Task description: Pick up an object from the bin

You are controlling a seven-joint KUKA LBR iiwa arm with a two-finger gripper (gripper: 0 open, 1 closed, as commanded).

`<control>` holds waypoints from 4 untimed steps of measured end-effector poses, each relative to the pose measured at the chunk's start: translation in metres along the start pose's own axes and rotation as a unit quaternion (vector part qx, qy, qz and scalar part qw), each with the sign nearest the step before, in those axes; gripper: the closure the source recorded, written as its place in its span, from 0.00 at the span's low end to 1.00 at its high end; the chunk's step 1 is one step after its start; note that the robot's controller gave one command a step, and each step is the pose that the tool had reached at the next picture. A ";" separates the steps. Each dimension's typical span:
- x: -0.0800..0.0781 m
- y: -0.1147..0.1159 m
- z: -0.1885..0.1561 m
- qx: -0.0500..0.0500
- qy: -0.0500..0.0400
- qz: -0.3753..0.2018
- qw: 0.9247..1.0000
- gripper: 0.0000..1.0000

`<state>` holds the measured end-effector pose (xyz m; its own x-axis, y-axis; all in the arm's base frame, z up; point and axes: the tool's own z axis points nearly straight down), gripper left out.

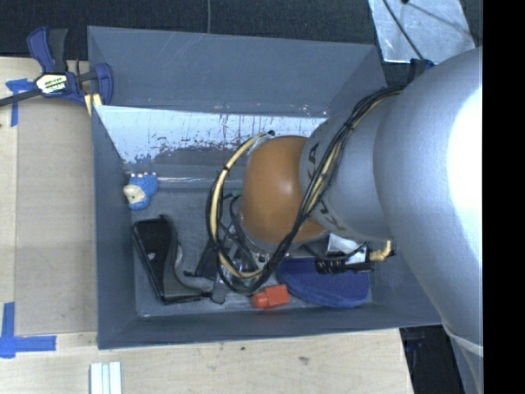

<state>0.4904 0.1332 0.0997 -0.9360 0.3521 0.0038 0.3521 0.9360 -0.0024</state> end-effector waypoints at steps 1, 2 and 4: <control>0.003 -0.003 0.030 -0.001 -0.001 0.107 0.994 0.00; 0.003 -0.003 0.030 -0.001 -0.001 0.107 0.994 0.00; 0.001 -0.004 0.018 -0.002 -0.003 0.109 0.994 1.00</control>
Offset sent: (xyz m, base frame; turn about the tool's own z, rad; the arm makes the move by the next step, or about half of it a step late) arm -0.0041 -0.0012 -0.0297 0.2162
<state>0.4881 0.1298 0.0816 -0.8378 0.5460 -0.0031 0.5460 0.8378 0.0022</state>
